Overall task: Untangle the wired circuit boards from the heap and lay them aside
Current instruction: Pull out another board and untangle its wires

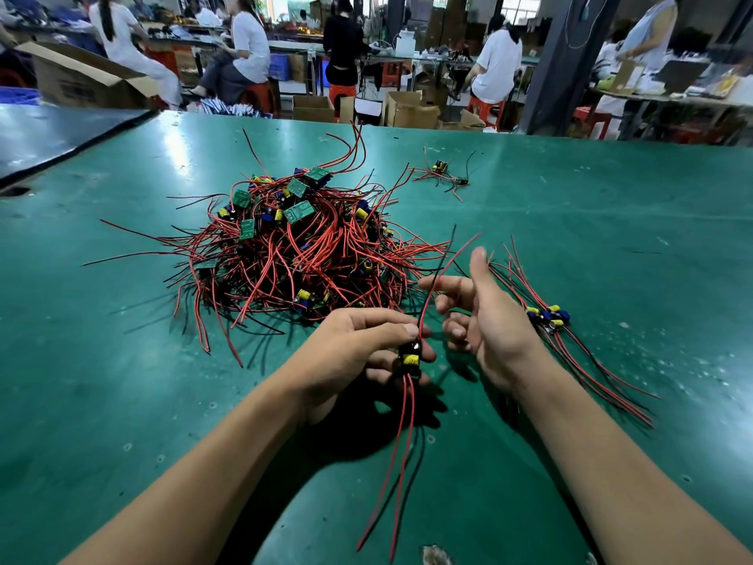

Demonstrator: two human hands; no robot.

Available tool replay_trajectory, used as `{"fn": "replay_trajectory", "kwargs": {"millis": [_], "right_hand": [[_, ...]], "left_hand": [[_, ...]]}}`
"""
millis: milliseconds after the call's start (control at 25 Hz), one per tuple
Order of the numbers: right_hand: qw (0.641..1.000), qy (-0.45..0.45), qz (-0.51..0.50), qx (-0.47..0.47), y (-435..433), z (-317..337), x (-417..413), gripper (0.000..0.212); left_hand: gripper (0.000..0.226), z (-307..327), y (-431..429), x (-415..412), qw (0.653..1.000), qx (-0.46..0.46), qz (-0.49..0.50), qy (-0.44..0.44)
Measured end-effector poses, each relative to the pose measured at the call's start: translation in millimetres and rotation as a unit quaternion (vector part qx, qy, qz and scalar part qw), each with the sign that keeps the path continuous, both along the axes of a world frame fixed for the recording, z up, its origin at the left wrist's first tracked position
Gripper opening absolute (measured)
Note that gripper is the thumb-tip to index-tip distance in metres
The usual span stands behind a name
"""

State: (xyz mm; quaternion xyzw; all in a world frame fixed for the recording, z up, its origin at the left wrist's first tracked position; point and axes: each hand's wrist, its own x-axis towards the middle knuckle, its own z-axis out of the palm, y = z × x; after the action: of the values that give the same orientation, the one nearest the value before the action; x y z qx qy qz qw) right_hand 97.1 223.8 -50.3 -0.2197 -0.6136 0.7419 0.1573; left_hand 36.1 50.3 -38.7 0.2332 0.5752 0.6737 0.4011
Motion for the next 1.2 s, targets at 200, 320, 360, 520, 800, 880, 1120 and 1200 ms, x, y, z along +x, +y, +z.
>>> {"fn": "replay_trajectory", "kwargs": {"millis": [200,320,360,520,800,880,1120,1200], "right_hand": [[0.932,0.031,0.025,0.360,-10,-7,8,0.014],[0.906,0.091,0.088,0.405,-29,-7,13,0.031],[0.904,0.111,0.077,0.406,-34,-5,14,0.034],[0.922,0.146,0.023,0.358,-42,0,16,0.040],[0.966,0.131,0.124,-0.184,-29,23,18,0.034],[0.956,0.107,0.173,-0.213,-24,26,23,0.033],[0.976,-0.026,0.203,-0.071,-26,17,21,0.026],[0.978,-0.037,0.205,-0.027,-28,12,19,0.026]], "left_hand": [[0.019,6,-2,-4,0.994,0.108,0.020,0.012],[0.022,9,-1,-6,0.985,0.139,0.094,0.029],[0.024,10,-1,-7,0.982,0.139,0.120,0.032],[0.019,10,-2,-9,0.976,0.133,0.170,0.020],[0.039,8,-6,-10,0.967,0.172,0.018,-0.188],[0.035,6,-6,-10,0.968,0.146,-0.004,-0.205],[0.012,2,-1,-4,0.991,0.065,-0.031,-0.117],[0.004,-1,1,-2,0.992,0.061,-0.002,-0.108]]}}
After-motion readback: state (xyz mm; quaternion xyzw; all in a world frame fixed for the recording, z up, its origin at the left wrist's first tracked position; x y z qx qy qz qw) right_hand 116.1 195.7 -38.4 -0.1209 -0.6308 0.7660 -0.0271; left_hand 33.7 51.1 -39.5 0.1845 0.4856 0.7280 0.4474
